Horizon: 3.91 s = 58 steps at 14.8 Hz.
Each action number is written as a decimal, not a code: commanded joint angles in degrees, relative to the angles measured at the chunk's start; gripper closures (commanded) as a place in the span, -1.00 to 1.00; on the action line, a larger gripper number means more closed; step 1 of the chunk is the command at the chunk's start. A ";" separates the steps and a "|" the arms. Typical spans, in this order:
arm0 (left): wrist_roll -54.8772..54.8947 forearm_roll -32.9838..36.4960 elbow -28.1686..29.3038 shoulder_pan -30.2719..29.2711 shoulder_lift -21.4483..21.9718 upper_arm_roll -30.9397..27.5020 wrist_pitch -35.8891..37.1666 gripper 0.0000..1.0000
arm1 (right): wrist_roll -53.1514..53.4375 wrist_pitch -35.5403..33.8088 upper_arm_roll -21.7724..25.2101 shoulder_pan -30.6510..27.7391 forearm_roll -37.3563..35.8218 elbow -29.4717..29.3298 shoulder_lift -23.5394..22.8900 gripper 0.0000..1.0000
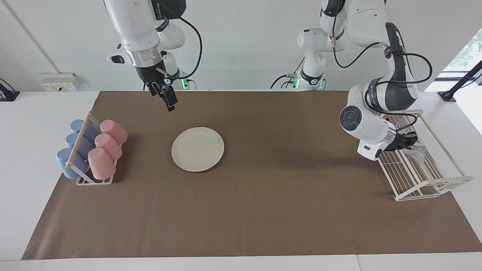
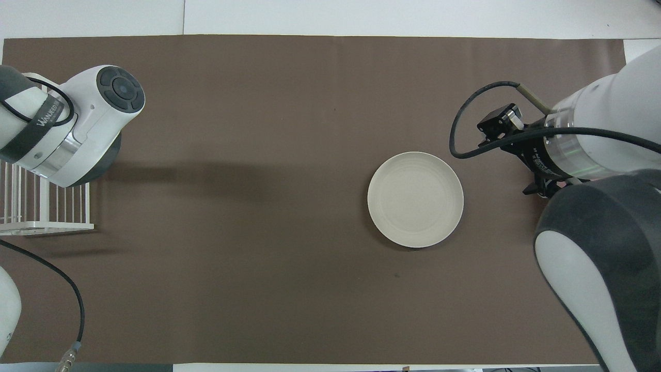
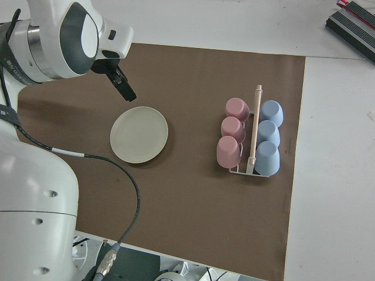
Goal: Wipe plate with sponge
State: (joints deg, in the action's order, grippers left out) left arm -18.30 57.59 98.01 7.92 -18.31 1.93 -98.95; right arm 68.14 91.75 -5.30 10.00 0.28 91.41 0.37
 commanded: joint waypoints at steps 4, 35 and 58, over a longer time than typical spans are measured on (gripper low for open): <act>10.13 -22.91 -18.00 0.61 0.82 0.45 16.13 1.00 | 17.54 5.28 -0.15 2.57 3.15 2.72 1.65 -1.00; 41.30 -157.96 39.97 16.34 30.87 -0.17 -24.80 1.00 | 38.65 3.96 -0.32 20.76 6.57 -5.11 -11.09 -1.00; 41.77 -158.05 40.42 16.25 30.87 -0.26 -23.39 1.00 | 34.17 10.29 -0.24 20.33 7.01 2.11 -9.07 -0.17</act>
State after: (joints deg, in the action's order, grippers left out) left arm 22.32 -99.19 136.93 23.71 10.91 2.28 -122.65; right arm 104.27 103.13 -5.31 31.86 6.19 92.42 -9.96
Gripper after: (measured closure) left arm 0.943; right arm 0.300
